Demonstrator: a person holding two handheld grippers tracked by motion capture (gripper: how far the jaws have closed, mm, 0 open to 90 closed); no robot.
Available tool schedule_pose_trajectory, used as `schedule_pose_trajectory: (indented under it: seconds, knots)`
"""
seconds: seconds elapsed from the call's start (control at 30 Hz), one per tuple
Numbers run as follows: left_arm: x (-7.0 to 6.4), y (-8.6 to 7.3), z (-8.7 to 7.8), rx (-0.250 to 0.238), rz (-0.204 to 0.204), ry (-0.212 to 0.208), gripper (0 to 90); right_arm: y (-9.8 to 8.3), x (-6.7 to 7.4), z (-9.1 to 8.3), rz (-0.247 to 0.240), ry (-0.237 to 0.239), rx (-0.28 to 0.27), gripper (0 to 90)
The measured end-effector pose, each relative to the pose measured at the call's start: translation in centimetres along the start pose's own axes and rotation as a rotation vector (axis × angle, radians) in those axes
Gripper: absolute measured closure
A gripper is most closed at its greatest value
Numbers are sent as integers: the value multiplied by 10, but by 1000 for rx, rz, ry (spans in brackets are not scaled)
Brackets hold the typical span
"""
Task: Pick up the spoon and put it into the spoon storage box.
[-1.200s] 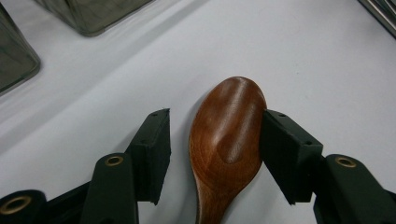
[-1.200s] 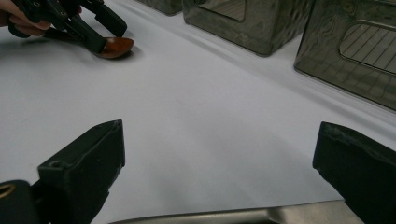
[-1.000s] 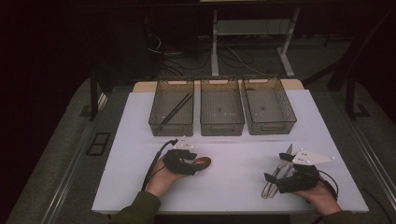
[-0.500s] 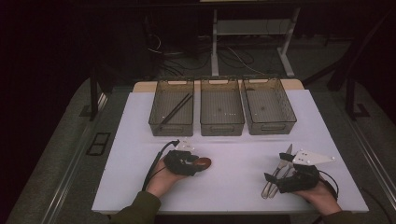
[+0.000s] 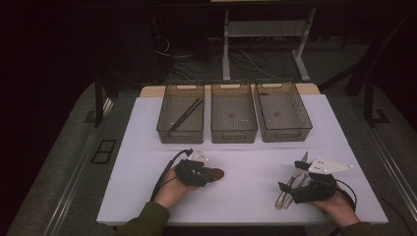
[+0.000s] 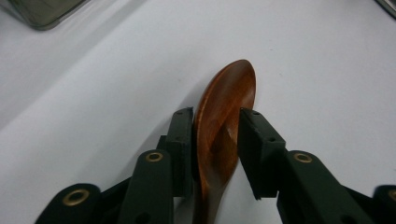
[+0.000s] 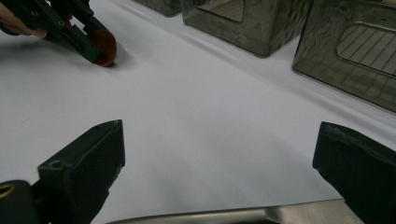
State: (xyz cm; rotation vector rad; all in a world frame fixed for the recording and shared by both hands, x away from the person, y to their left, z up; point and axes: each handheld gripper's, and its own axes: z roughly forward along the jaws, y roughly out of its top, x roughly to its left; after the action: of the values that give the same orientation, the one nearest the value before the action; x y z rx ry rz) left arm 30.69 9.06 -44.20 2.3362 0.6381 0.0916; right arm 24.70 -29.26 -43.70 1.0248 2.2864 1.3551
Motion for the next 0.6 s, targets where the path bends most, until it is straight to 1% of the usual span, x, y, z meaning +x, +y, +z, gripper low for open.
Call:
schedule_pose_trajectory:
  seconds: [0.03,0.07,0.1,0.13,0.17,0.23,0.27,0.3,0.37,0.43,0.6]
  knots:
    - [-1,0,0,2,2,-3,681,0,0,0,1,0,-1,18]
    - [-1,1,0,8,19,-1,694,0,0,0,1,1,-2,18]
    - [-3,2,1,11,24,-1,702,0,0,0,-1,1,-1,18]
    - [-5,2,1,14,12,-1,712,0,0,0,0,1,-1,18]
    - [-5,3,1,20,33,1,723,0,0,0,-1,0,-2,19]
    - [-6,3,1,27,46,0,741,0,0,0,-1,1,-2,18]
    - [-6,4,2,25,45,-1,755,0,0,0,1,0,-2,18]
    - [-8,3,2,27,31,-1,761,0,0,0,0,1,-2,18]
    - [-8,4,2,31,35,-2,772,0,0,0,-1,1,-1,19]
    - [-7,4,2,32,51,-1,778,0,0,0,-1,1,-1,18]
    - [-8,5,1,39,46,-1,794,0,0,0,-1,1,-1,18]
